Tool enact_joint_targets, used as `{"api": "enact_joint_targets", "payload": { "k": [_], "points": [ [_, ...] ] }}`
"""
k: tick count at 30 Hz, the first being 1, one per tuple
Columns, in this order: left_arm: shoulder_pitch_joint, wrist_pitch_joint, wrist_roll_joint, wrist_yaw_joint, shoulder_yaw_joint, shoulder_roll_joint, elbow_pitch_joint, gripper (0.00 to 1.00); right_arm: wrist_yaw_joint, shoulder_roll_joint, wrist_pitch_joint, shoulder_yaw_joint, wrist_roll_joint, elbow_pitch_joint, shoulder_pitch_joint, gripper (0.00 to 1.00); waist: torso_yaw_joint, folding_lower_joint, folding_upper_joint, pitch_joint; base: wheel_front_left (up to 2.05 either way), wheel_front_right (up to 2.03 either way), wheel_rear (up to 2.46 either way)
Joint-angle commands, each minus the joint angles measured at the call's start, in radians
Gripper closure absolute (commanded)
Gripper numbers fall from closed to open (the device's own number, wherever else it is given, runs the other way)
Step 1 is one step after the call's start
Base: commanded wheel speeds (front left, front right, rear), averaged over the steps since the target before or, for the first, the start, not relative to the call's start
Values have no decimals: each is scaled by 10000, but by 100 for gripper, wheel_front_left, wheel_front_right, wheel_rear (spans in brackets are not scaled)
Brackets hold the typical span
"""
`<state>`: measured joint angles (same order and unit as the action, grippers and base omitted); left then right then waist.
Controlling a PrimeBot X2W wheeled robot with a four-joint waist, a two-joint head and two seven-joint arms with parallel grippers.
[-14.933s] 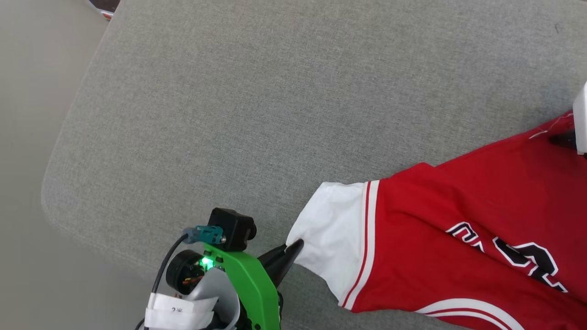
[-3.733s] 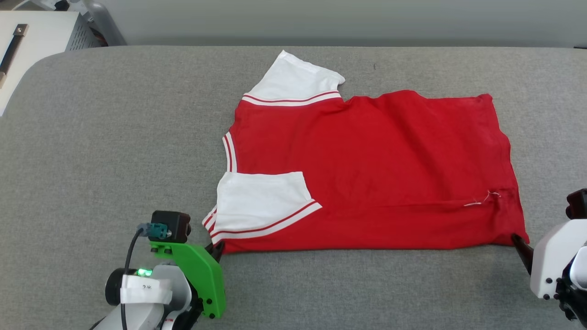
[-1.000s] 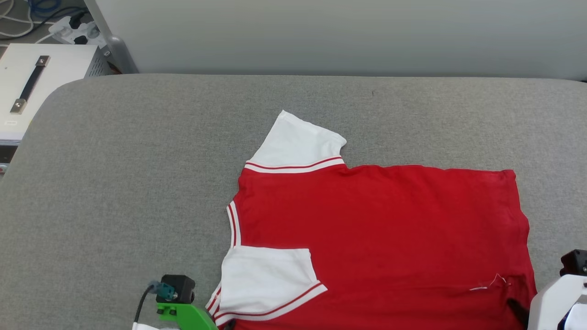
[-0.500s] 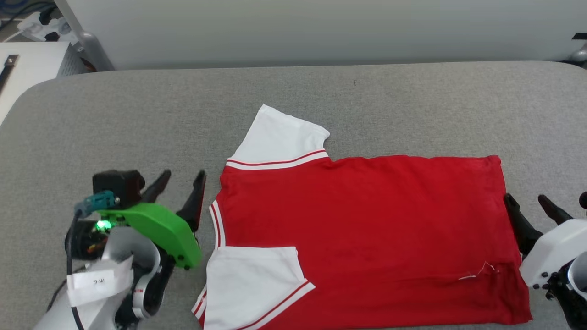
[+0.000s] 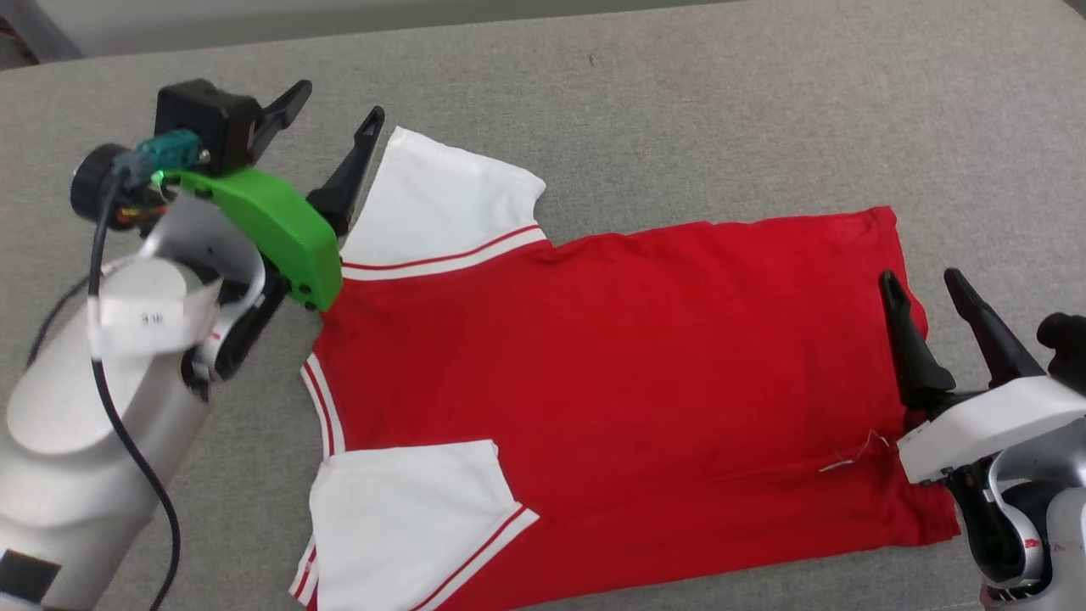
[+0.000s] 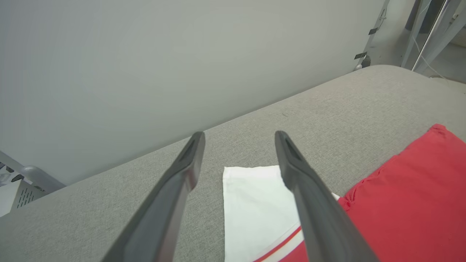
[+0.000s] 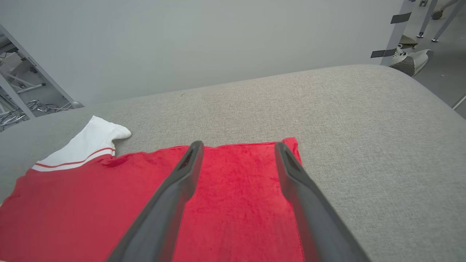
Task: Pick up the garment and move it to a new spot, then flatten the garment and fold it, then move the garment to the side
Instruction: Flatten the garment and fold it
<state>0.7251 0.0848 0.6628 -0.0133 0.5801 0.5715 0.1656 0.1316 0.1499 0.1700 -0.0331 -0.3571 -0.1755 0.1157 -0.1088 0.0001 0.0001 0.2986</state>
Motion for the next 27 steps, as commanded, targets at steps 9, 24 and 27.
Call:
{"api": "enact_joint_targets", "payload": {
  "k": [9,24,27],
  "points": [
    [2826,3299,628,1345,1145,-70,3164,0,-9,-126,-575,515,-63,162,839,0,-1155,-1,-1,1762,0,0,0],
    [4750,5953,1827,1438,2260,-48,5667,0,-9,-167,-791,838,-1,386,1219,0,-1641,-1,-1,2476,0,0,0],
    [4714,6788,2234,1438,2363,-176,6002,61,-9,-174,-809,841,14,414,1224,0,-1632,-1,-1,2529,0,0,0]
  ]
}}
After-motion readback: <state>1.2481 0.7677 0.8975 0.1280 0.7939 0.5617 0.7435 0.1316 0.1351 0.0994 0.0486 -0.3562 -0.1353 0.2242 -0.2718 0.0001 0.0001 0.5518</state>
